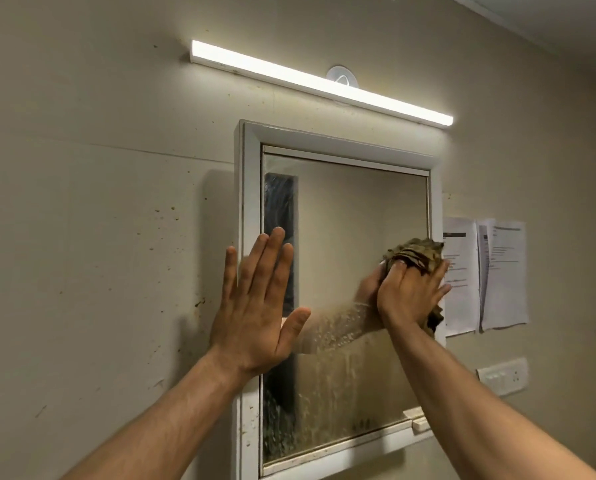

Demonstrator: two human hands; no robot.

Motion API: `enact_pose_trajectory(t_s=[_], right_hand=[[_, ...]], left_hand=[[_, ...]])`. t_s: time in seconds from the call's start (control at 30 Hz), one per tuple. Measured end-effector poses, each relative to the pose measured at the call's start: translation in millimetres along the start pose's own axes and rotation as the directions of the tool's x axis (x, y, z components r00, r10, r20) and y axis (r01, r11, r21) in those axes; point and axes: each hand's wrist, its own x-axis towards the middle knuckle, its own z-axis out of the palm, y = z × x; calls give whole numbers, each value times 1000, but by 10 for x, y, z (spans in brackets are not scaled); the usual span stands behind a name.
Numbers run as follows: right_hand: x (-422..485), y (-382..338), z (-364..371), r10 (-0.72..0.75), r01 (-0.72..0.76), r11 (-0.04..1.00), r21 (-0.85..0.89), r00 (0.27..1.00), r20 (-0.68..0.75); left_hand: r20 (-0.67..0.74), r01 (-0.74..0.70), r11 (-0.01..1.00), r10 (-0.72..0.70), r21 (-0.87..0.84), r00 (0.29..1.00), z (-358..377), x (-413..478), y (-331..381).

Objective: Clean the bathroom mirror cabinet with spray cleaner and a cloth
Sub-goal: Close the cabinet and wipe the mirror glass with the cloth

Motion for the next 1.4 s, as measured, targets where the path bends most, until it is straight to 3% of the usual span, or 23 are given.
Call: enact_pose_trajectory(t_s=[0.03, 0.1, 0.17, 0.2, 0.27, 0.37, 0.4, 0.43, 0.47, 0.53, 0.6, 0.7, 0.77, 0.83, 0.9, 0.97, 1.03, 1.07, 1.13, 1.2, 1.23, 1.33, 1.4], right_hand=[[-115, -126, 20, -46, 46, 999, 21, 999, 9], [-484, -379, 82, -361, 360, 933, 18, 931, 52], [-948, -567, 194, -741, 746, 665, -23, 664, 100], [-1142, -611, 248, -845, 854, 518, -48, 519, 125], [-1289, -551, 288, -912, 927, 371, -48, 374, 166], [-1057, -252, 198, -948, 962, 273, 12, 266, 175], [-916, -117, 156, -937, 953, 302, -5, 297, 182], [-786, 31, 125, -901, 919, 392, -35, 391, 187], [-655, 196, 86, -827, 845, 530, -64, 532, 180], [-486, 531, 8, -528, 540, 839, -70, 838, 137], [-435, 697, -32, -221, 223, 975, -9, 971, 92], [-651, 500, 9, -63, 61, 997, 41, 996, 63], [-1033, 281, 72, -289, 284, 957, 55, 952, 103], [-1528, 173, 160, -656, 662, 748, 49, 727, 201], [-1816, 255, 219, -846, 861, 504, 63, 478, 237], [-1747, 407, 200, -918, 931, 357, 83, 332, 218], [-1525, 603, 165, -936, 954, 295, 60, 276, 216], [-1402, 733, 144, -918, 942, 335, 27, 320, 235], [-1196, 1044, 78, -772, 804, 592, -52, 584, 249], [-1086, 1289, -3, -456, 476, 876, -72, 868, 195], [-1049, 1326, -16, -306, 317, 948, -42, 937, 168], [-1146, 1132, 43, -43, 43, 999, 1, 991, 125], [-1405, 907, 115, -40, 45, 999, -26, 988, 149]], left_hand=[[-7, -3, 1000, 2, -12, 1000, -6, -2, 5], [-41, -2, 999, 0, -43, 999, -21, -6, 18], [-75, 15, 998, -20, -69, 997, -38, -4, 24], [-91, 26, 998, -32, -65, 995, -49, 2, 22], [-101, 18, 998, -24, -57, 995, -60, 2, 18], [-107, -15, 999, 9, -51, 994, -55, -3, -6], [-101, -23, 999, 18, -47, 995, -47, -3, -5], [-91, -32, 999, 29, -39, 995, -39, -19, -7], [-79, -46, 999, 43, -26, 996, -25, -34, 2], [-35, -75, 997, 75, 1, 997, 3, -93, 32], [5, -82, 996, 82, 28, 997, 14, -141, 56], [19, -66, 997, 65, 34, 998, 18, -168, 83], [0, -61, 998, 61, 15, 998, 10, -183, 101], [-28, -37, 999, 37, -18, 999, -1, -193, 118], [-35, -4, 1000, 3, -23, 999, -9, -224, 116], [-4, -8, 1000, 8, -12, 1000, 1, -288, 129], [43, -43, 999, 43, -1, 998, 12, -357, 148], [66, -56, 998, 55, 4, 996, 18, -386, 157], [105, -68, 997, 65, 28, 992, 38, -441, 185], [143, -85, 994, 75, 67, 987, 62, -501, 216], [151, -94, 992, 80, 85, 985, 76, -516, 227], [144, -93, 992, 80, 88, 986, 94, -529, 238], [122, -88, 994, 78, 73, 989, 88, -515, 234]])
